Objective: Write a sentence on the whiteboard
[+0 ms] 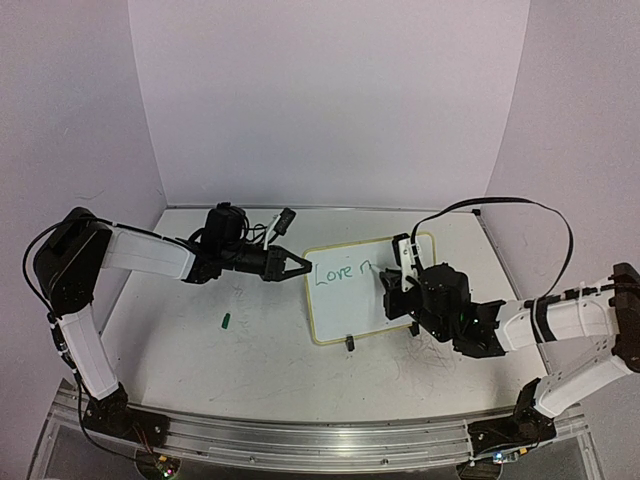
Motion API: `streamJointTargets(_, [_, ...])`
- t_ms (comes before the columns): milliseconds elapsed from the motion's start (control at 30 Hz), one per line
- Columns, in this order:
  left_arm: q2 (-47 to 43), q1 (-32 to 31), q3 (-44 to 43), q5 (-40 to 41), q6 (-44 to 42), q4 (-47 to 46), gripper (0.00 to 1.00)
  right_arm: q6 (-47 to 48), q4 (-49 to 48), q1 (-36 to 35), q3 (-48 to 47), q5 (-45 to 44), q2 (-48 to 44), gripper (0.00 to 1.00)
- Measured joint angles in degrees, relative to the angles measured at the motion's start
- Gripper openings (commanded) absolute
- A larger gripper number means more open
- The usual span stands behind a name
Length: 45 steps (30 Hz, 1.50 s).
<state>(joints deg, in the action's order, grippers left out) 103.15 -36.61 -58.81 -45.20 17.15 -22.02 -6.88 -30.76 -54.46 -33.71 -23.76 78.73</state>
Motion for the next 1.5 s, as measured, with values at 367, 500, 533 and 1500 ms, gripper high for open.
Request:
streamJointTargets(367, [0.0, 0.0, 0.0, 0.0, 0.0, 0.0, 0.00, 0.4, -0.4, 0.1, -1.0, -1.7, 0.3, 0.00])
streamJointTargets(500, [0.0, 0.0, 0.0, 0.0, 0.0, 0.0, 0.00, 0.4, -0.2, 0.1, -1.3, -2.8, 0.3, 0.00])
streamJointTargets(533, [0.0, 0.0, 0.0, 0.0, 0.0, 0.0, 0.00, 0.3, -0.1, 0.1, -1.3, -3.0, 0.3, 0.00])
streamJointTargets(1500, [0.0, -0.1, 0.0, -0.1, -0.2, 0.0, 0.00, -3.0, 2.8, 0.3, 1.7, -0.9, -5.7, 0.00])
